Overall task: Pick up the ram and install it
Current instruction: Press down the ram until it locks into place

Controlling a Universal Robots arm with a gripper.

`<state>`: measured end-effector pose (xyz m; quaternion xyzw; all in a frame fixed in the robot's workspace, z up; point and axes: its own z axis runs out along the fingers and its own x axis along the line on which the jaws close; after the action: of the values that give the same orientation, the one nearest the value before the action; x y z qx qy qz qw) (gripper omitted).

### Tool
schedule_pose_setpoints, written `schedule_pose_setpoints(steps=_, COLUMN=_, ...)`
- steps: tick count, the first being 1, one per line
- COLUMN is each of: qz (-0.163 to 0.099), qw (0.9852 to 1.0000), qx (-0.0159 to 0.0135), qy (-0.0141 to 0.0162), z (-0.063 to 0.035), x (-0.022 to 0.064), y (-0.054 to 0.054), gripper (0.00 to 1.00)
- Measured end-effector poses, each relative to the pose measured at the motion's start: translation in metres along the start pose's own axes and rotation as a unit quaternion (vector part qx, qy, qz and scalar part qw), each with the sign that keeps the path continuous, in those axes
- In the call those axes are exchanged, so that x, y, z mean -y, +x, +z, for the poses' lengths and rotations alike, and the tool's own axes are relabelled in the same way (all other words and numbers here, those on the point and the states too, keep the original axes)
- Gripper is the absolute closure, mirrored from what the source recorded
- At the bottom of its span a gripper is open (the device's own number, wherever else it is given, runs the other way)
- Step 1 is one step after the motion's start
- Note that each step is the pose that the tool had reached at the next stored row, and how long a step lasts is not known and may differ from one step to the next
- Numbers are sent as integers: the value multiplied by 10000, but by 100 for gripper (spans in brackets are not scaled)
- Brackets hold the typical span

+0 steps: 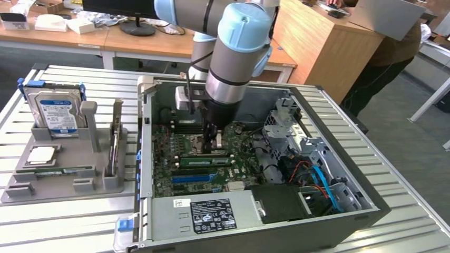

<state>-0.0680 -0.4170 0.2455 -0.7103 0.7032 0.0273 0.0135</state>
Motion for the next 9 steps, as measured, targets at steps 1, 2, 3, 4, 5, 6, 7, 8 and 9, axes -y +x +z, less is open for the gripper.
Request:
schedule_pose_setpoints(steps=1, qz=0, qw=10000, qx=0, qy=0, z=1, x=-21, y=0, gripper=90)
schedule_pose_setpoints(steps=2, qz=0, qw=10000, qx=0, qy=0, z=1, x=-39, y=0, gripper=90)
schedule_pose_setpoints(steps=3, qz=1, qw=10000, qx=0, qy=0, z=2, x=-55, y=-1, gripper=90)
schedule_pose_setpoints(steps=4, qz=0, qw=10000, qx=1, qy=0, z=2, x=-71, y=-1, gripper=90)
schedule_pose_setpoints(steps=5, qz=0, qw=10000, qx=0, qy=0, z=2, x=-86, y=-1, gripper=90)
schedule_pose_setpoints(steps=6, qz=0, qw=10000, qx=0, qy=0, z=2, x=-101, y=-1, gripper=90)
schedule_pose_setpoints(steps=7, qz=0, qw=10000, qx=0, qy=0, z=3, x=-115, y=-1, gripper=90)
schedule_pose_setpoints(steps=8, qz=0, qw=10000, qx=0, qy=0, z=3, x=-127, y=-1, gripper=90)
schedule_pose_setpoints(steps=9, qz=0, qw=10000, qx=0, qy=0, z=3, x=-138, y=-2, gripper=90)
